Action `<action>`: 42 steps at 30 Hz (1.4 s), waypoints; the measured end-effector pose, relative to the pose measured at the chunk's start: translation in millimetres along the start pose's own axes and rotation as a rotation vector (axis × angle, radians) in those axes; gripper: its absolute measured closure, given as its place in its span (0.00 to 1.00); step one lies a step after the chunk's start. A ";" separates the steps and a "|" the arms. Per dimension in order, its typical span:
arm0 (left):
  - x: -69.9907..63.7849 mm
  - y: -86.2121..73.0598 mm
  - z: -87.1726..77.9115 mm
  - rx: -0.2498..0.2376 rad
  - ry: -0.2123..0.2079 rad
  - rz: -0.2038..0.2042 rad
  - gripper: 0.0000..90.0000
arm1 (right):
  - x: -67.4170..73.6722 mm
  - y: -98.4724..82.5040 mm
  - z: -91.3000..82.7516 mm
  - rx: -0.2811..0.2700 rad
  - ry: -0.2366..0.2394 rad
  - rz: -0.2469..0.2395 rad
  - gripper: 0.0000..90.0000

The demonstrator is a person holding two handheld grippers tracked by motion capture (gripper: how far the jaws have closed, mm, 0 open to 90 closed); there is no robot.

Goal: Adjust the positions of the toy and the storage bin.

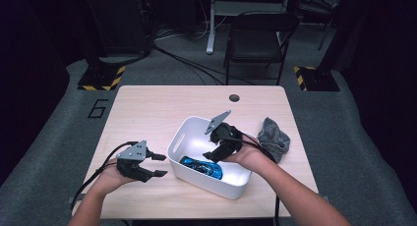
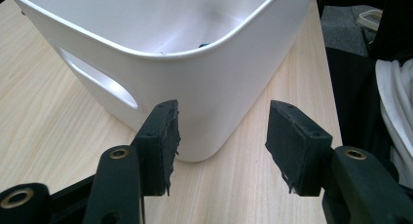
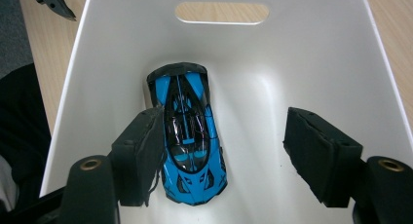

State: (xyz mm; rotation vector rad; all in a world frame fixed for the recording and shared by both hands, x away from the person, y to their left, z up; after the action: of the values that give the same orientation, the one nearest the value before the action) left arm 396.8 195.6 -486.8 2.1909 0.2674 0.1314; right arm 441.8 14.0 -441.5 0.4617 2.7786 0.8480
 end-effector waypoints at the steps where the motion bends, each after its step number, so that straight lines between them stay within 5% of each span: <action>1: 0.0 0.0 0.0 0.000 -0.001 -0.002 0.50 | -0.1 -1.0 -2.6 -0.009 -0.003 0.005 0.34; 11: 1.0 0.5 -1.1 -0.004 0.001 -0.021 0.50 | 1.8 -12.7 -23.8 -0.049 -0.019 0.008 0.34; 25: 4.1 0.4 -0.5 -0.004 0.007 -0.035 0.48 | -13.2 -33.7 -60.6 -0.094 -0.080 0.055 0.34; 42: 6.3 -1.6 3.3 0.004 0.005 -0.046 0.45 | -29.8 -85.0 -89.6 -0.124 -0.149 0.172 0.34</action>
State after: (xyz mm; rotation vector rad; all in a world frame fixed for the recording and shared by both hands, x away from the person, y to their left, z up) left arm 403.3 195.5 -490.1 2.1873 0.3203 0.1105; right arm 424.7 -108.9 -414.0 0.7178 2.5608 0.9736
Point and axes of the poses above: each handheld gripper's, and its own axes: z roughly forward along the jaws, y roughly out of its top, x roughly to its left, the point moved 10 cm from there along z, roughly forward along the jaws, and after that the axes turned 3 degrees about -z, right-handed, at the moved point
